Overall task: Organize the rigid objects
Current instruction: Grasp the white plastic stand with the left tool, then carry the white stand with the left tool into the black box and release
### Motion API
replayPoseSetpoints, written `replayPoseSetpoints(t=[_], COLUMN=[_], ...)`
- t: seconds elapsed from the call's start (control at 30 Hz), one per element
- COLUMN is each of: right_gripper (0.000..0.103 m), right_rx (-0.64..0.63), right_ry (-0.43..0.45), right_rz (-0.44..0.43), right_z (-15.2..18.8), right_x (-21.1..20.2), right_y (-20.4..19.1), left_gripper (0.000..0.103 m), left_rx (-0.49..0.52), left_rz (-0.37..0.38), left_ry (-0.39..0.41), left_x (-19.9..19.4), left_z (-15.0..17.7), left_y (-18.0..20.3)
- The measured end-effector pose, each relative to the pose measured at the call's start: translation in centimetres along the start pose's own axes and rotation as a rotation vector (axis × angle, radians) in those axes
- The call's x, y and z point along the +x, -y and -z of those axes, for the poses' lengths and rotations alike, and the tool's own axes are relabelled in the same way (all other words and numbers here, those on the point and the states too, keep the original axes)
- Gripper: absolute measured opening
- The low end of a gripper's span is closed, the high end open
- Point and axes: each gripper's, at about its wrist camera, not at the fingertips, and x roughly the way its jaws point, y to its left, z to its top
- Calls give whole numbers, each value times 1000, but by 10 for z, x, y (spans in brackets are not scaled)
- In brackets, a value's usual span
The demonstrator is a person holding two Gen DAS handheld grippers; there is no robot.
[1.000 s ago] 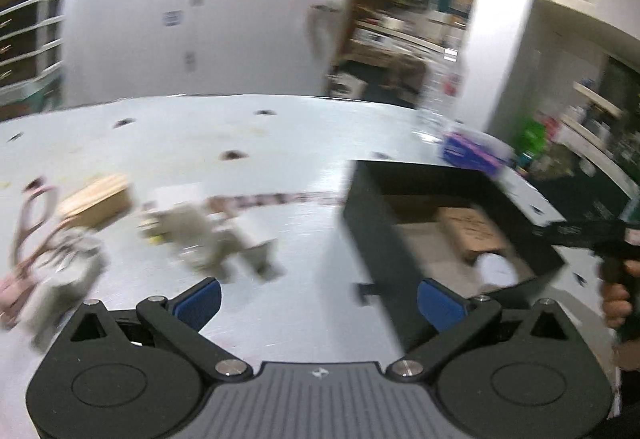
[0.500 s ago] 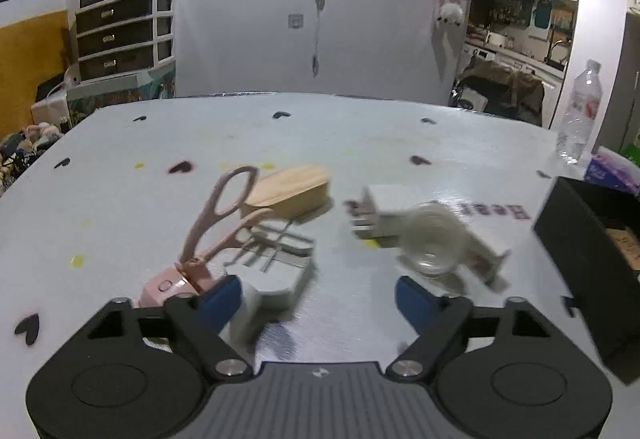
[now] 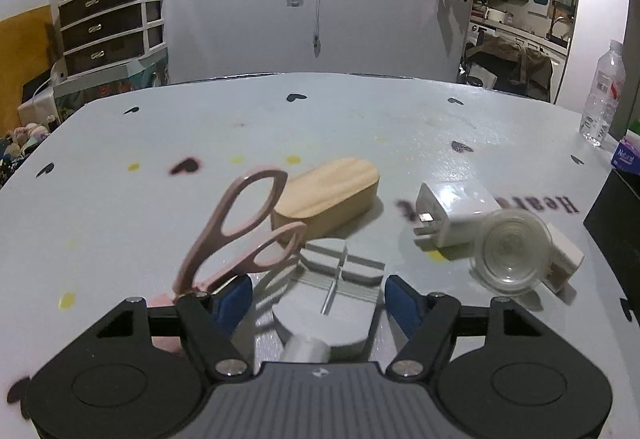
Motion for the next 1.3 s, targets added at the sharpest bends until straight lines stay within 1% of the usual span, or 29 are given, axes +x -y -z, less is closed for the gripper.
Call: replayPoseSetpoints(t=[0.03, 0.07, 0.17, 0.23, 0.37, 0.47, 0.6, 0.7, 0.8, 0.9, 1.03, 1.13, 1.3], right_gripper=[7, 7, 6, 6, 6, 6, 6, 6, 6, 6, 6, 6, 6], right_rx=[-1, -4, -15, -15, -18, -15, -16, -15, -16, -19, -23, -18, -22], right_ry=[0, 1, 4, 5, 6, 7, 7, 7, 8, 11, 15, 18, 21], right_rz=[0, 2, 7, 7, 10, 9, 8, 8, 9, 13, 18, 9, -1], right_z=[0, 0, 1, 1, 1, 1, 1, 1, 1, 1, 2, 2, 3], right_x=[0, 0, 0, 0, 0, 0, 0, 0, 0, -1, -1, -1, -1], right_y=[0, 0, -1, -1, -1, -1, -1, -1, -1, -3, -4, -3, -1], left_gripper=[72, 67, 57, 53, 52, 51, 50, 50, 50, 49, 49, 49, 49], left_rx=[17, 37, 55, 58, 29, -15, -81, -136, -161, -177, -161, -121, -84], left_rz=[-2, -3, 6, 6, -16, -4, 25, 81, 125, 198, 290, 358, 421], left_ry=[-3, -3, -14, -25, -42, -47, -21, -10, -4, 13, 37, 49, 40], left_x=[0, 0, -4, -5, -11, -20, -38, -50, -61, -75, -90, -96, -92], left_z=[0, 1, 0, 0, 1, 5, 8, 8, 3, -5, -21, -31, -40], left_y=[3, 6, 11, 14, 19, 25, 36, 45, 58, 77, 109, 139, 178])
